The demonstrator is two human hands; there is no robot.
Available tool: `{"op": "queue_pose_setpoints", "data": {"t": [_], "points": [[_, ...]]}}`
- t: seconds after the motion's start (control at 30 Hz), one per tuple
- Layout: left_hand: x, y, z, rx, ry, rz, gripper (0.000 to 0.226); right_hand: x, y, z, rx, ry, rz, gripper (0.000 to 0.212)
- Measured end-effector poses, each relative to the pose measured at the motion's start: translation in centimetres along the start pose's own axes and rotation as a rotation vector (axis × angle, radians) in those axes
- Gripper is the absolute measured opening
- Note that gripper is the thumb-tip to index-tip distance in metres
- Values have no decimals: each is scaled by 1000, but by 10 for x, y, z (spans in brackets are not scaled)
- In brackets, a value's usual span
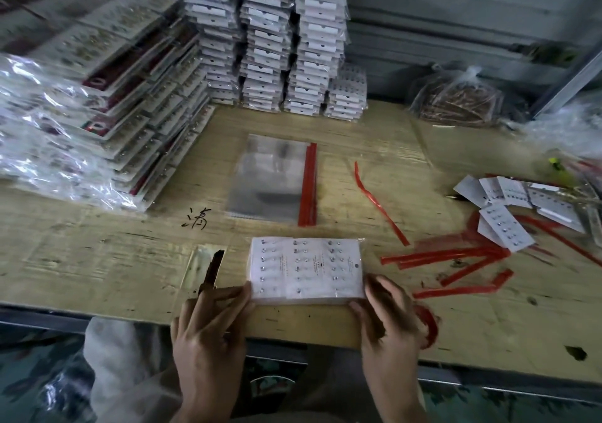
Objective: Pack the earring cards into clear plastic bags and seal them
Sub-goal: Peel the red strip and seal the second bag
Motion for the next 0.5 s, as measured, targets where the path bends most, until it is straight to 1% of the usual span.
{"op": "queue_pose_setpoints", "data": {"t": [0.07, 0.17, 0.27, 0.33, 0.4, 0.5], "points": [[2, 2, -1, -42, -5, 5, 26, -2, 1, 2, 12, -1, 7, 36], [3, 3, -2, -77, 12, 25, 25, -3, -2, 2, -3, -19, 61, 31], [1, 2, -5, -87, 0, 11, 26, -3, -6, 3, -8, -46, 103, 26], [-3, 1, -5, -86, -8, -9, 28, -4, -7, 6, 1, -27, 121, 28], [-10, -1, -4, -91, -16, -49, 30, -7, -7, 8, 2, 10, 119, 28], [-22, -1, -4, -78, -32, -172, 39, -10, -4, 4, 47, 24, 41, 41]]}}
Point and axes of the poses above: each hand's wrist, its own x-axis away from the middle knuckle, its own y-axis out of the palm, z = x × y, the point moved 8 cm from there along -x, towards the middle knuckle, and after that the axes turned 3 degrees about y, right-handed, at the moved point
